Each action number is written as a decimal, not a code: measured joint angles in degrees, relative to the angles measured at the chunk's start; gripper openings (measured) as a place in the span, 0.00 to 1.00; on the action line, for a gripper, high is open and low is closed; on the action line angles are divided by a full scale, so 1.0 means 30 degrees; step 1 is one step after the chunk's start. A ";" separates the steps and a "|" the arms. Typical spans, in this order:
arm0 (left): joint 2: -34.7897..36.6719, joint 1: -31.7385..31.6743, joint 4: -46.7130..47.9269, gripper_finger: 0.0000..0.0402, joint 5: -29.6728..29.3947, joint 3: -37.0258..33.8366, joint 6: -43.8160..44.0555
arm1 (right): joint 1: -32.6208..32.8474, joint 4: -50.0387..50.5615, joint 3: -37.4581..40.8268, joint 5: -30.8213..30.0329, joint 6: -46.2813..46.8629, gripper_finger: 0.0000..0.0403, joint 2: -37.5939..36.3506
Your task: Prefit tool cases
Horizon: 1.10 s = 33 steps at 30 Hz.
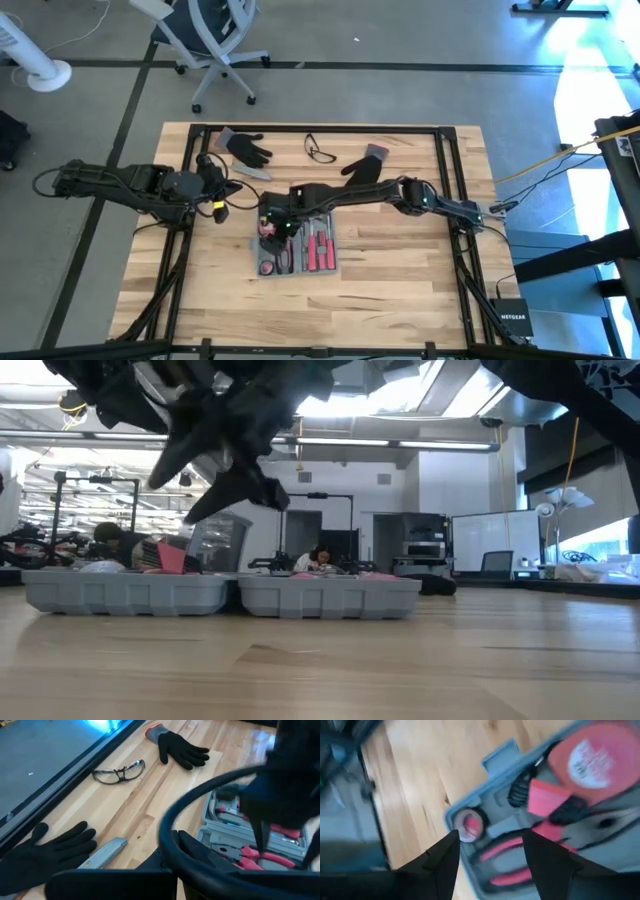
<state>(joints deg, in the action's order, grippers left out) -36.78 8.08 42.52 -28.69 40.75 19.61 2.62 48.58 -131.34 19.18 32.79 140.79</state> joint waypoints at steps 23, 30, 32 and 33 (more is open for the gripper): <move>-0.0019 0.0029 0.1245 0.00 0.0048 -0.0015 0.0294 | -0.0335 -0.0701 -0.0804 -0.4060 -1.6545 0.52 0.0682; -0.0019 0.0020 0.1241 0.00 0.0015 -0.0015 0.1473 | -0.0545 -0.1333 -0.0813 -0.3046 -1.7167 0.52 0.1266; -0.0019 0.0026 0.1233 0.00 0.0033 -0.0015 0.2030 | -0.0536 -0.2171 -0.0804 -0.3022 -1.7503 0.52 0.1468; -0.0019 0.0026 0.1236 0.00 0.0059 -0.0015 0.2350 | -0.0536 -0.2508 -0.0830 -0.2853 -1.7593 0.52 0.1519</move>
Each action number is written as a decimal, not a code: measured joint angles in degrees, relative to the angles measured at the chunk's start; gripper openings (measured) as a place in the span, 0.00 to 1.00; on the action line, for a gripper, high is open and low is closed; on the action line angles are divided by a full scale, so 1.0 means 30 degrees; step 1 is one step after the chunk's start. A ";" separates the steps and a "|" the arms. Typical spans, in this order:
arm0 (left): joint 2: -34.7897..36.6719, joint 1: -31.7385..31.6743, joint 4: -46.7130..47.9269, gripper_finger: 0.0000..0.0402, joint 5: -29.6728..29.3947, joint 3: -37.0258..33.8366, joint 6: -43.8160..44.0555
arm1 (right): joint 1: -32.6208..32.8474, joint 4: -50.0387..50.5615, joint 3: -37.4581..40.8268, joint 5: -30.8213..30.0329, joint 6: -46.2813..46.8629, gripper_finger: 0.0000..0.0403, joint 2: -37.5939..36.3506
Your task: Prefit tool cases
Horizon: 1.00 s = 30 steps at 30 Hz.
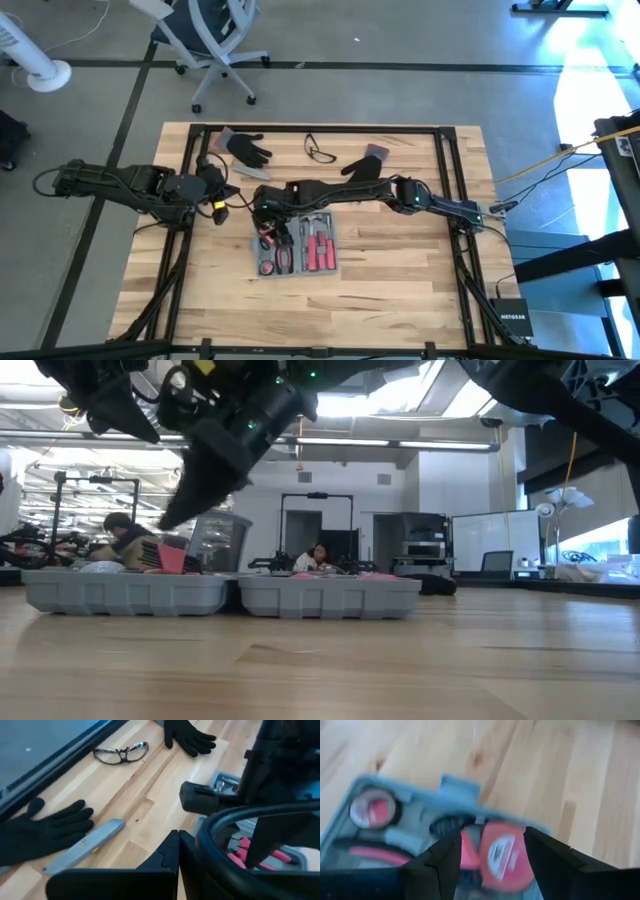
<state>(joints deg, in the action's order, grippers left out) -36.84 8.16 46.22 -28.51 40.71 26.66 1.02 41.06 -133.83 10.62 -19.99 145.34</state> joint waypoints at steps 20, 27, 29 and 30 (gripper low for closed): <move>-0.1179 0.2098 0.1504 0.00 0.9160 -0.1279 1.2101 | 0.0000 0.1095 0.0019 0.0159 -0.1552 0.52 0.0392; -0.2474 0.3573 -0.0039 0.00 0.8926 -0.2744 1.5789 | 0.0156 0.1534 0.0026 0.0847 -0.1753 0.51 0.0399; -0.2735 0.3825 -0.0764 0.00 0.8744 -0.2997 1.6105 | 0.0198 0.1506 0.0020 0.0823 -0.1882 0.48 0.0399; -0.2898 0.3962 -0.1245 0.00 0.8579 -0.3239 1.6137 | 0.0204 0.1500 0.0019 0.0822 -0.1917 0.45 0.0399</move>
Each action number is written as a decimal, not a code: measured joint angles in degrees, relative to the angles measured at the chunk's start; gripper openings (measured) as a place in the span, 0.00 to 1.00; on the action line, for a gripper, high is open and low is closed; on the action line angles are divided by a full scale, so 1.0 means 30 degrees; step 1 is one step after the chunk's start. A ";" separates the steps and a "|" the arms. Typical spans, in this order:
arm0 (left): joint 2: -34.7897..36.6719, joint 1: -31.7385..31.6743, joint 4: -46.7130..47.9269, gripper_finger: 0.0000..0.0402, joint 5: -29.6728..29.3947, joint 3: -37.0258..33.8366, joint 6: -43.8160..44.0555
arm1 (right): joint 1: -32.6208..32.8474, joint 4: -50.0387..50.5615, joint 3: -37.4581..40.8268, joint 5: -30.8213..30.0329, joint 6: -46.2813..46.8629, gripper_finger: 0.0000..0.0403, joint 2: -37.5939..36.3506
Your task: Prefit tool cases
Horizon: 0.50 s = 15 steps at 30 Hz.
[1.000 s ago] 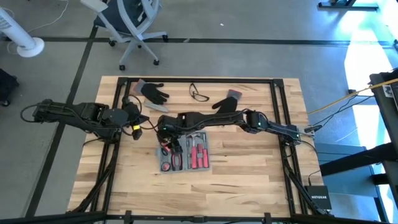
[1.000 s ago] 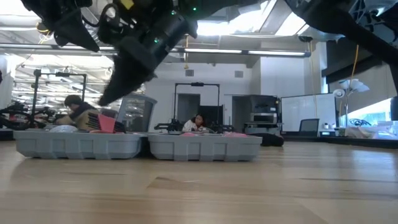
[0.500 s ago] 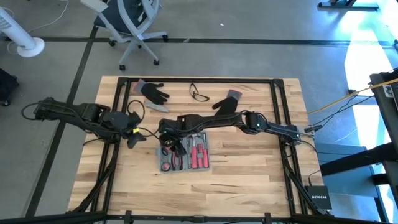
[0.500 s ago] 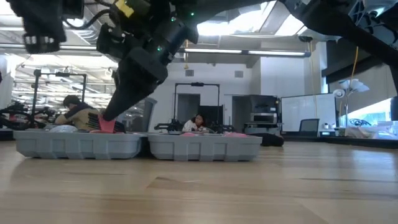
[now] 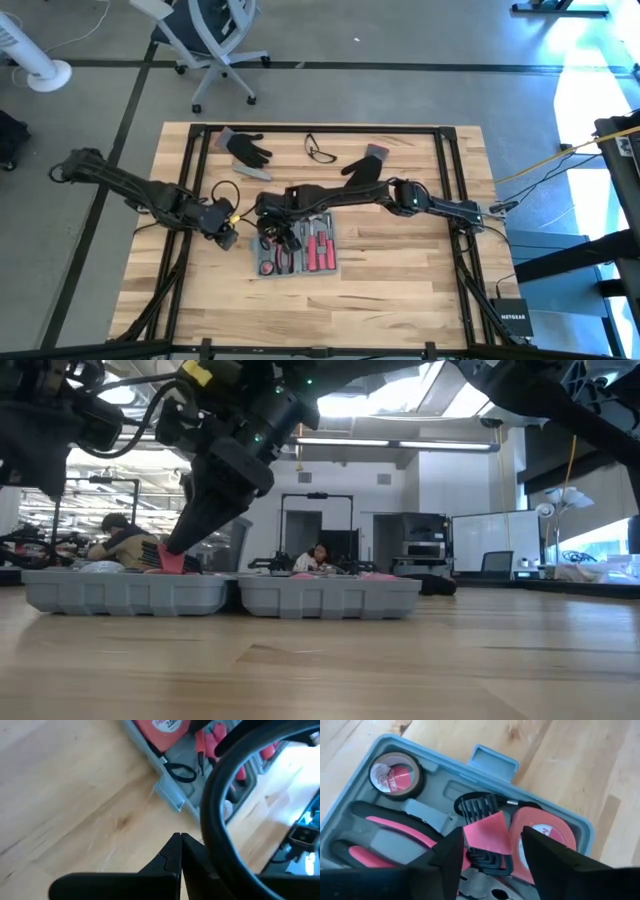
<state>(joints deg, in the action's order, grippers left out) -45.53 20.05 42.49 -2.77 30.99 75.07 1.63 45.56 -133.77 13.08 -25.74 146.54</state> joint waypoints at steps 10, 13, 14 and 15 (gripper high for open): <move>-0.0908 0.1577 -0.4630 0.00 -0.1801 -0.3117 0.3140 | -0.0007 -0.0350 0.0000 -0.1138 -0.0100 0.24 0.0000; -0.0905 0.2023 -0.5015 0.00 -0.1812 -0.3611 0.3648 | -0.0006 -0.0531 -0.0015 -0.1492 0.0192 0.23 0.0152; -0.0905 0.2180 -0.5020 0.00 -0.1805 -0.3687 0.3828 | 0.0000 -0.0329 -0.0015 -0.1799 0.0511 0.23 0.0195; -0.0905 0.2328 -0.4987 0.00 -0.1826 -0.3785 0.3926 | 0.0000 -0.0158 -0.0007 -0.2024 0.0854 0.23 0.0235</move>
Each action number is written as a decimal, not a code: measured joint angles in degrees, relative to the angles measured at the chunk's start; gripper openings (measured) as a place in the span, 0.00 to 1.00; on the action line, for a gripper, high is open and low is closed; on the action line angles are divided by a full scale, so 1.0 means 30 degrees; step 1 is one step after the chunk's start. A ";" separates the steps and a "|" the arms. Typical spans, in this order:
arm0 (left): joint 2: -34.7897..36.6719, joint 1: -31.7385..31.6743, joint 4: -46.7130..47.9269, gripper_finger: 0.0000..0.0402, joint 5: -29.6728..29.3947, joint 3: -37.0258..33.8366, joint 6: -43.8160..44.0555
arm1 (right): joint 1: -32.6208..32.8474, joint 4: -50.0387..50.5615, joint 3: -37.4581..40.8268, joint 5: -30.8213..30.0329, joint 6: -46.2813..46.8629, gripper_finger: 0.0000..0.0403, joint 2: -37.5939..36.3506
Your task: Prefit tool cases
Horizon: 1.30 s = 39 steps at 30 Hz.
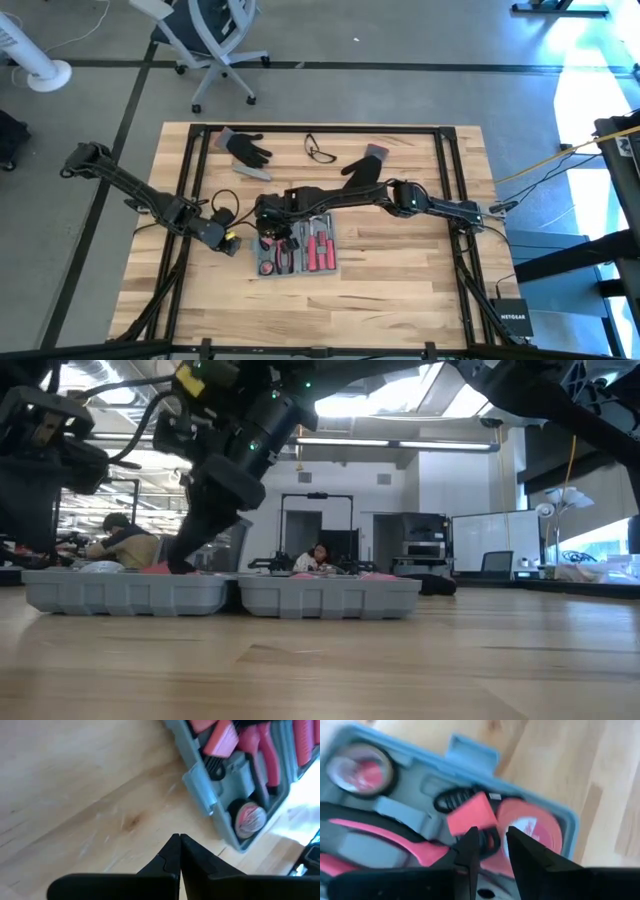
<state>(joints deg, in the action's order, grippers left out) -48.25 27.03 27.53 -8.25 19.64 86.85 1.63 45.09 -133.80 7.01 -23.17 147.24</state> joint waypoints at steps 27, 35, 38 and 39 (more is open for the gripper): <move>-0.5320 0.0230 -0.7111 0.00 -0.1974 -0.1471 -0.0081 | 0.0650 0.1278 -0.0102 -0.2212 0.6619 0.00 -0.0133; -0.6878 0.0238 -0.8810 0.00 -0.2076 -0.1442 0.0028 | 0.0757 0.0709 -0.0102 -0.2158 0.6621 0.00 0.0049; -0.6863 0.0273 -0.9430 0.00 -0.1938 -0.1449 -0.0187 | 0.0921 -0.0287 -0.0102 -0.1908 0.6606 0.00 0.0275; -0.6847 0.0282 -0.9591 0.00 -0.1900 -0.1449 -0.0241 | 0.0981 -0.0339 -0.0102 -0.1508 0.6597 0.00 0.0304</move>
<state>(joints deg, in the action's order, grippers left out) -68.79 27.88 -1.24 -13.95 15.29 86.12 4.57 44.07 -134.10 2.48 -3.38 148.16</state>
